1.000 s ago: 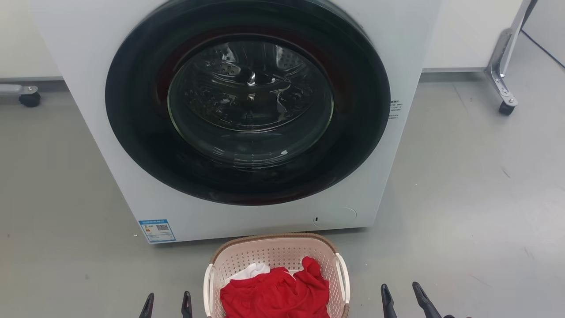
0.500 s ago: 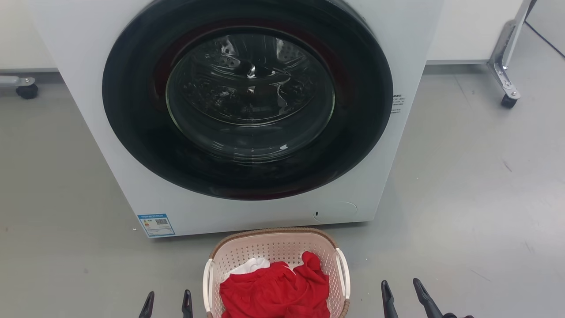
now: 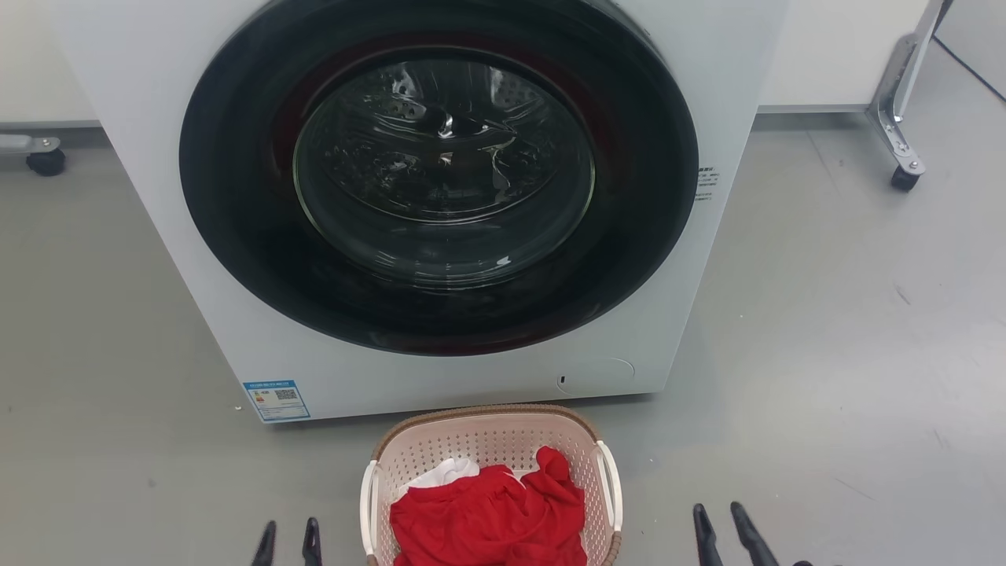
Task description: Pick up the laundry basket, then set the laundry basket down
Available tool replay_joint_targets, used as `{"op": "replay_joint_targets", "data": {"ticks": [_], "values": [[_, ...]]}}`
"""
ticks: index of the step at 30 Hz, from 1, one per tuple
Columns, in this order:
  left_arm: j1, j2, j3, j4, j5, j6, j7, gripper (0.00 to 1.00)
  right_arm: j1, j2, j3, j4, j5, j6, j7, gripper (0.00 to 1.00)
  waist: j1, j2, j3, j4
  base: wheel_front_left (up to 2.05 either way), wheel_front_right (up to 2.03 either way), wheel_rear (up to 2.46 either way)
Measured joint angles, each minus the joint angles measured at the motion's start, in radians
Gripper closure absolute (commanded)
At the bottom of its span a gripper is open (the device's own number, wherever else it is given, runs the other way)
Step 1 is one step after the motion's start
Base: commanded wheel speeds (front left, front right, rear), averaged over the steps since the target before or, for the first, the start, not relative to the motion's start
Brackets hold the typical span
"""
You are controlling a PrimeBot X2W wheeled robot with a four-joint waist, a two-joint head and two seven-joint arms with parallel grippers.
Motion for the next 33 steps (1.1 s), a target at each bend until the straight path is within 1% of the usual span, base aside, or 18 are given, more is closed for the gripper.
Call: {"op": "replay_joint_targets", "data": {"ticks": [5,7,11,15,17,18,33], "values": [[0.021,-0.004,-0.002,0.04,-0.003,-0.001,0.002,1.0,0.024,0.001,0.0,0.041,0.006,0.002,0.001,1.0,0.0,0.0,0.0,0.0,0.0,0.0,0.0],[0.02,-0.004,0.002,0.04,-0.009,-0.009,0.008,1.0,0.023,0.001,-0.008,0.041,0.02,0.003,0.004,1.0,0.0,0.0,0.0,0.0,0.0,0.0,0.0],[0.018,-0.005,0.012,0.045,-0.058,-0.011,0.019,1.0,0.023,0.001,-0.028,0.041,0.056,0.012,0.017,1.0,-0.0001,0.0,-0.003,0.003,0.0,0.0,0.0],[0.015,-0.007,0.025,0.05,-0.118,-0.027,0.037,1.0,0.02,0.002,-0.047,0.043,0.115,0.021,0.032,1.0,0.0,0.0,-0.005,0.005,0.0,0.0,0.0],[0.011,-0.008,0.03,0.051,-0.15,-0.028,0.046,1.0,0.018,0.002,-0.056,0.043,0.153,0.029,0.041,1.0,0.0,0.0,-0.006,0.006,0.0,0.0,0.0],[0.011,-0.008,0.03,0.051,-0.15,-0.028,0.046,1.0,0.018,0.002,-0.056,0.043,0.153,0.029,0.041,1.0,0.0,0.0,-0.006,0.006,0.0,0.0,0.0],[-0.014,-0.012,0.072,0.063,-0.368,-0.068,0.106,1.0,-0.001,0.005,-0.133,0.053,0.358,0.064,0.106,1.0,0.0,0.0,-0.012,0.013,0.0,0.0,0.0]]}}
